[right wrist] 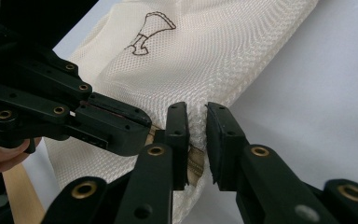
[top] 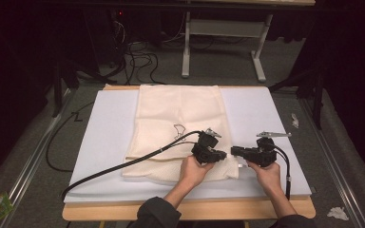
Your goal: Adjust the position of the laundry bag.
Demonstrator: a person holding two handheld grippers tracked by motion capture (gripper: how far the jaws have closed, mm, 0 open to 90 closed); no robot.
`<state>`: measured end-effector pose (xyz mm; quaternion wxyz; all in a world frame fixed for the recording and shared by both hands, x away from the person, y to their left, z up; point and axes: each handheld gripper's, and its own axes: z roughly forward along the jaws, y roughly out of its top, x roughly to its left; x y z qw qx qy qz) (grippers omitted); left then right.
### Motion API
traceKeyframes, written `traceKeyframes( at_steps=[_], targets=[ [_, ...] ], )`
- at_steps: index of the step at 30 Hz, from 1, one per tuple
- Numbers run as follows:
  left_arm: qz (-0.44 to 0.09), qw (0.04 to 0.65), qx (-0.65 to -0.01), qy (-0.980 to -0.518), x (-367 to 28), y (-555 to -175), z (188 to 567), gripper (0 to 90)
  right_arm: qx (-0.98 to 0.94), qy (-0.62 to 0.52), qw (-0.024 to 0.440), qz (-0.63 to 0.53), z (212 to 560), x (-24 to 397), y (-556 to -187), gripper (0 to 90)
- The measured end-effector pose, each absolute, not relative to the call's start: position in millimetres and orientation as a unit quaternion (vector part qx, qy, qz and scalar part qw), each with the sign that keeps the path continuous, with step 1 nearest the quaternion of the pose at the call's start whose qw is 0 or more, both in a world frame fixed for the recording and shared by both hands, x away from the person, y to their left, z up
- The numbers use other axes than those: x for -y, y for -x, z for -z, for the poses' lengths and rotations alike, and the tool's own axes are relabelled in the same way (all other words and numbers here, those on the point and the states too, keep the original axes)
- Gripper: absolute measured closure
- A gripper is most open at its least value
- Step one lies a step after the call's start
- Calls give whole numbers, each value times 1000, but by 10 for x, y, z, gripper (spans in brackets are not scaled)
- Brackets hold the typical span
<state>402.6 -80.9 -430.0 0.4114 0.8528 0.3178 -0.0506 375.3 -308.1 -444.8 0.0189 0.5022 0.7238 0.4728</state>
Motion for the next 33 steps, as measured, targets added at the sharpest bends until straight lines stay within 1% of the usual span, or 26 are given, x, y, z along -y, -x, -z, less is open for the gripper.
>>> traceKeyframes(
  at_steps=[3,9,33],
  targets=[
    [50,409,-319,-854,800,-4030,4308,871,-730,-496,25,-470,4438,3055,-3750,833],
    [47,407,-321,-854,787,-4026,4299,871,-738,-487,34,-466,4417,3019,-3741,850],
    [44,405,-321,-855,761,-4026,4258,872,-756,-472,56,-450,4356,2965,-3731,864]
  ],
)
